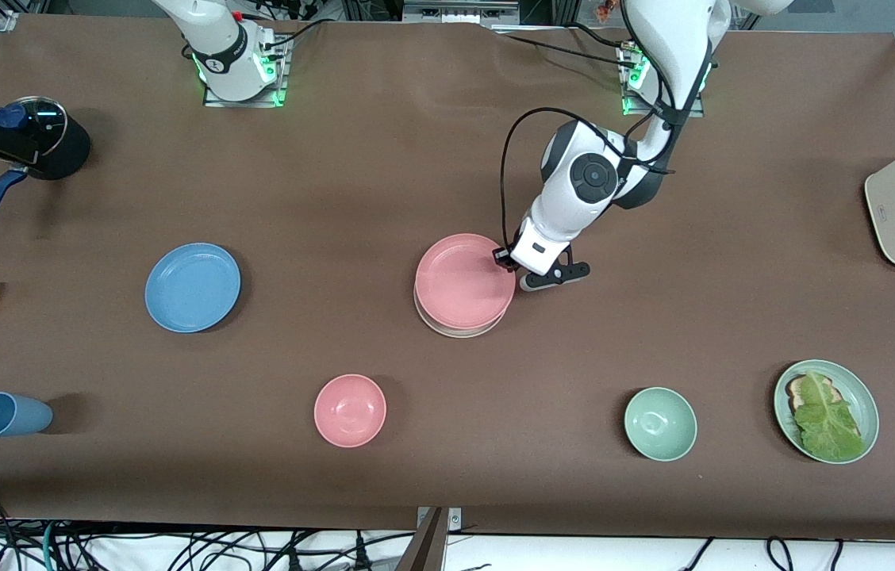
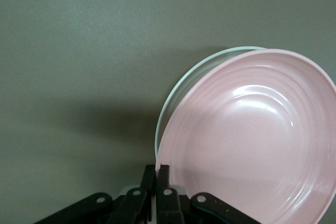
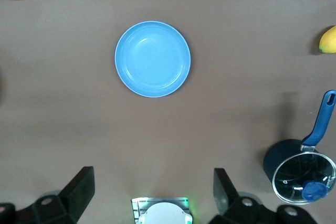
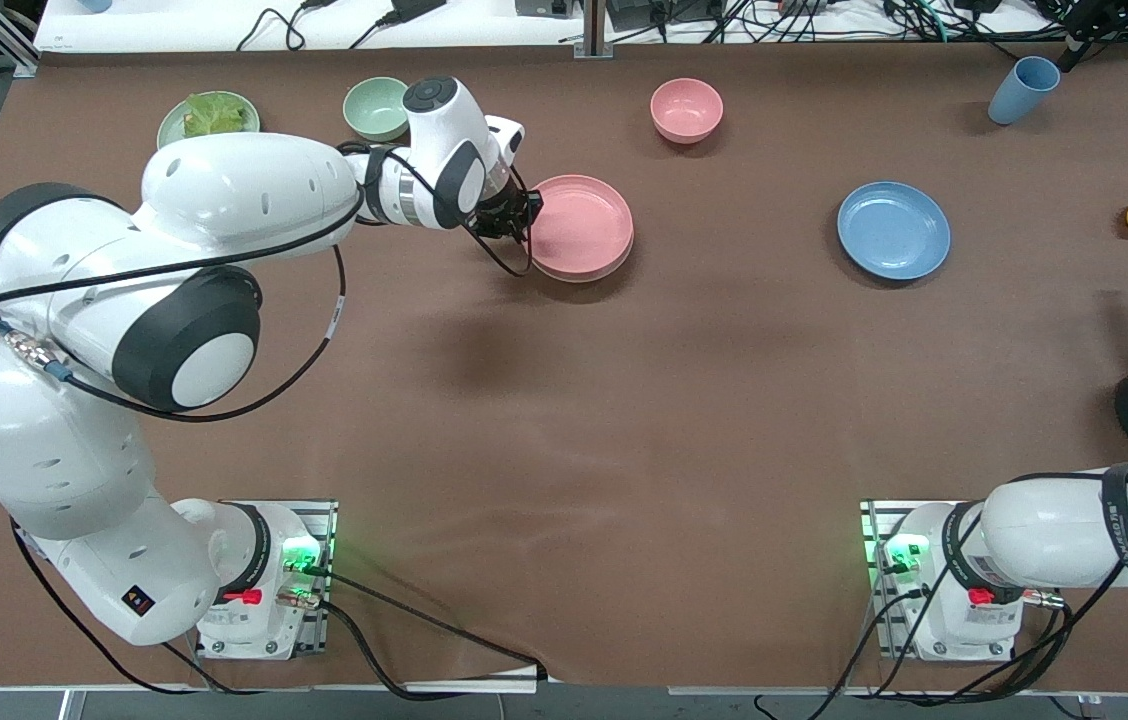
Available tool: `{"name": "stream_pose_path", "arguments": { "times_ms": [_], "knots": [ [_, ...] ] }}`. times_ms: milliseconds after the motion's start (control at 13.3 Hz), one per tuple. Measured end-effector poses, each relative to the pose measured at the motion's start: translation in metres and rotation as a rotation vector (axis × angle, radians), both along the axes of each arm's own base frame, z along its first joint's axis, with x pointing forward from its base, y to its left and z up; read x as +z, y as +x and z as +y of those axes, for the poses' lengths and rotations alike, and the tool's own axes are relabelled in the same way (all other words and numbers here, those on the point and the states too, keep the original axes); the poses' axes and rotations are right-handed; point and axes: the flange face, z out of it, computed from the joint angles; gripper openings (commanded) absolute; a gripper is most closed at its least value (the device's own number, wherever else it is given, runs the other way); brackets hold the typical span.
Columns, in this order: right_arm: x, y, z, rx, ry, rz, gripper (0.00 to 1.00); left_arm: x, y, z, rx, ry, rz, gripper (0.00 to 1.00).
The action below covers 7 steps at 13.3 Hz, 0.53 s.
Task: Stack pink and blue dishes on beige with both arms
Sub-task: 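Open the left gripper and release the pink plate on the beige plate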
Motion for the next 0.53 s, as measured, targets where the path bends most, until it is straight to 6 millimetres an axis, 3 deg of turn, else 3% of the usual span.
{"name": "stream_pose_path", "arguments": {
  "times_ms": [527],
  "knots": [
    [0.0, -0.001, -0.001, -0.002, 0.001, 0.005, 1.0, -0.022, -0.001, -0.002, 0.013, 0.015, -0.015, 0.0]
  ]
}}
